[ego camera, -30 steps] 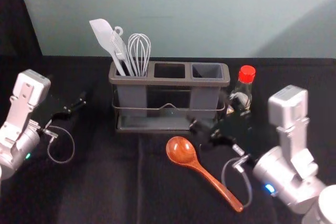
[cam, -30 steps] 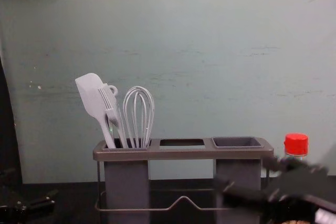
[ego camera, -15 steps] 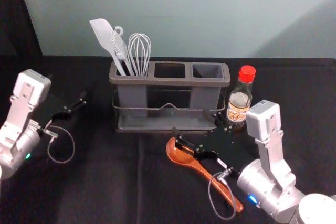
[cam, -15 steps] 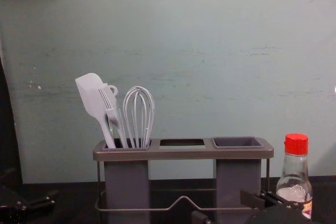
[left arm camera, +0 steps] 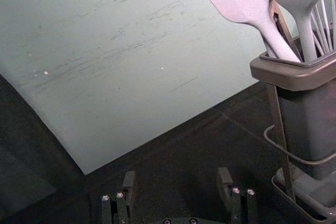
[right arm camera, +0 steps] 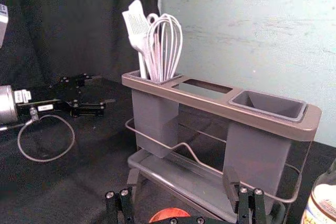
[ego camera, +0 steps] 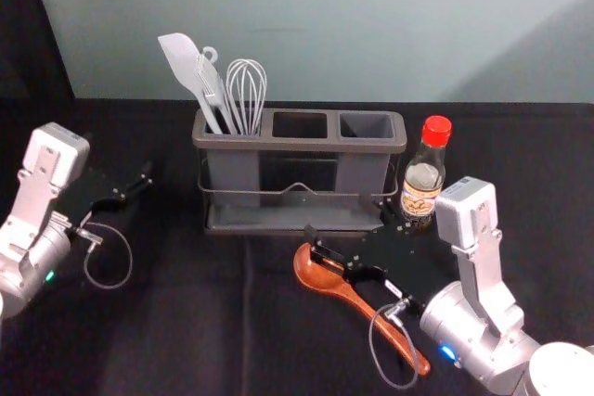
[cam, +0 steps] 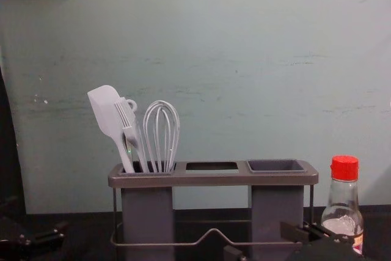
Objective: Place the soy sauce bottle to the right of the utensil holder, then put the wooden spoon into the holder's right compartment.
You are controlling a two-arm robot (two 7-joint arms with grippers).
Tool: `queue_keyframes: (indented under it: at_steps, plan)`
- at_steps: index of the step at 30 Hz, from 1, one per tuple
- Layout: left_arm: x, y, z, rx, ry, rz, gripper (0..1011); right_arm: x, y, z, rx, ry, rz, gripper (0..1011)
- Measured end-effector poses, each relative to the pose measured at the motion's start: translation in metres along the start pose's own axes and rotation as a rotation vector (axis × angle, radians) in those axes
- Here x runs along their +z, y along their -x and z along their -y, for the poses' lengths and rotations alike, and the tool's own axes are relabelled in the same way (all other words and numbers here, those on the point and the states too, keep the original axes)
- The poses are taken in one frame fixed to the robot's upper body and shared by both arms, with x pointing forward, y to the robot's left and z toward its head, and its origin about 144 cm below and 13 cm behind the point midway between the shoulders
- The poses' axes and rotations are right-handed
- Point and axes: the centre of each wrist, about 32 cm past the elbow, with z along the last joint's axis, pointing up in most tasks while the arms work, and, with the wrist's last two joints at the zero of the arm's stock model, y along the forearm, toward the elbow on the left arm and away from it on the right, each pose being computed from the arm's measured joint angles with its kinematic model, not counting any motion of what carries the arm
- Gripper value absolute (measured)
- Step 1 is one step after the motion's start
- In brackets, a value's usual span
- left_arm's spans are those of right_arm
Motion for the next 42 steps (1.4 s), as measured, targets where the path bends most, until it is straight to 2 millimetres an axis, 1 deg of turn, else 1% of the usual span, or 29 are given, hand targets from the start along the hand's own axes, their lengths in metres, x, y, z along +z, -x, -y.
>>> queue_keyframes:
  at_steps: [7,10,13,19,20,23,24,27,30,34,39,40,42]
  plan:
    - [0.000,0.000,0.000,0.000,0.000,0.000,1000,0.000,0.000,0.000,-0.001,0.000,-0.001,1003]
    - [0.000,0.000,0.000,0.000,0.000,0.000,1000,-0.001,0.000,0.000,-0.004,0.029,-0.010,1002]
    - [0.000,0.000,0.000,0.000,0.000,0.000,1000,0.003,0.001,0.001,-0.008,0.092,-0.016,1002]
    - [0.000,0.000,0.000,0.000,0.000,0.000,1000,0.022,0.002,0.001,0.001,0.224,0.005,1003]
    - [0.000,0.000,0.000,0.000,0.000,0.000,1000,0.030,0.002,0.000,0.003,0.263,0.016,1003]
    - [0.000,0.000,0.000,0.000,0.000,0.000,1000,0.042,0.001,-0.003,0.004,0.322,0.031,1002]
    - [0.000,0.000,0.000,0.000,0.000,0.000,1000,0.049,0.001,-0.005,0.006,0.358,0.040,1002]
    - [0.000,0.000,0.000,0.000,0.000,0.000,1000,0.062,0.000,-0.010,0.011,0.416,0.044,1003]
    - [0.000,0.000,0.000,0.000,0.000,0.000,1000,0.071,-0.001,-0.015,0.015,0.457,0.036,1002]
    - [0.000,0.000,0.000,0.000,0.000,0.000,1000,0.085,-0.005,-0.027,0.020,0.535,0.009,1002]
    - [0.000,0.000,0.000,0.000,0.000,0.000,1000,0.091,-0.009,-0.042,0.033,0.603,-0.021,1002]
    - [0.000,0.000,0.000,0.000,0.000,0.000,1000,0.091,-0.009,-0.042,0.033,0.603,-0.021,1002]
    - [0.000,0.000,0.000,0.000,0.000,0.000,1000,0.091,-0.010,-0.049,0.042,0.626,-0.030,1003]
